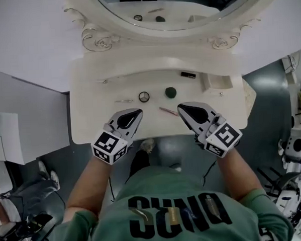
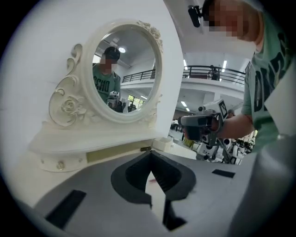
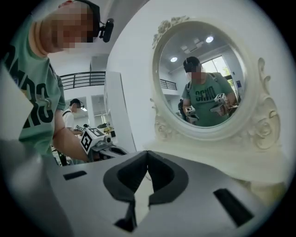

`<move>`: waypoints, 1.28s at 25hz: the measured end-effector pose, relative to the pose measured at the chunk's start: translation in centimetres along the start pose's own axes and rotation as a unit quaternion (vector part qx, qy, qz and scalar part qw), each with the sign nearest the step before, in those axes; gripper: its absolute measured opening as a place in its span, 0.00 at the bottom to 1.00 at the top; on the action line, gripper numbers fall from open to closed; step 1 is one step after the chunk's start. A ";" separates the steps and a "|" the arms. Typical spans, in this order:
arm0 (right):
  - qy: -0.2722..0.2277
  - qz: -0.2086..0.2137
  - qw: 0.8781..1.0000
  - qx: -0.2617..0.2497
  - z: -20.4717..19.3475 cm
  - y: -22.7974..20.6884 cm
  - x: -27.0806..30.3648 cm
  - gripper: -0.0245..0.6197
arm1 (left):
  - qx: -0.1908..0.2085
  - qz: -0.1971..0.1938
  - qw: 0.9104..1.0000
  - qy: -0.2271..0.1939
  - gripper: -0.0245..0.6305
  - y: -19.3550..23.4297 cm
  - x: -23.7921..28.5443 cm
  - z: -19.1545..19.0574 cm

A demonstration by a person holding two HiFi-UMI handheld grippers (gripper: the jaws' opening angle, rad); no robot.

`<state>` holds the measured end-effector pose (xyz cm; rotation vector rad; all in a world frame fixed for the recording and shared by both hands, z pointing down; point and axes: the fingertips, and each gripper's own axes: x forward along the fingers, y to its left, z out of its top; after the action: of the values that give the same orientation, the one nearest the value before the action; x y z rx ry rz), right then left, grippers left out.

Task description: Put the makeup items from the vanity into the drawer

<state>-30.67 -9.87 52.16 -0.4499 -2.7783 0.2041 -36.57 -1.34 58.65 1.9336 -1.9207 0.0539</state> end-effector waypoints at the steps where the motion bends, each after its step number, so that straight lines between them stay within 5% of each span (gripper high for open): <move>1: 0.007 0.014 1.000 -0.004 -0.4 0.3 2.2 0.05 | 0.010 0.010 1.000 0.012 0.05 1.8 -0.1 -0.8; 6: 0.035 0.063 0.997 -0.006 -2.8 1.6 9.7 0.05 | 0.090 0.030 0.991 0.097 0.05 8.1 0.9 -5.2; 14: 0.059 0.072 0.995 0.025 -5.3 1.0 12.4 0.05 | 0.209 -0.045 0.949 0.230 0.21 9.3 3.6 -10.6; 21: 0.066 0.063 0.995 0.038 -6.3 0.6 13.3 0.05 | 0.237 -0.086 0.923 0.290 0.23 9.9 5.2 -13.8; 27: 0.065 0.061 0.995 0.047 -6.3 0.6 12.5 0.05 | 0.195 -0.109 0.927 0.301 0.20 9.9 5.3 -14.3; 30: 0.060 0.053 0.996 0.047 -5.9 0.6 11.7 0.05 | 0.194 -0.108 0.928 0.298 0.10 9.6 5.1 -14.3; 32: 0.054 0.048 0.996 0.047 -5.2 0.7 10.8 0.05 | 0.182 -0.099 0.935 0.286 0.10 9.1 4.6 -13.4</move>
<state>-38.45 -5.23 59.98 -0.5536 -2.6322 0.3215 -41.68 -1.23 74.68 2.0244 -1.3865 0.8703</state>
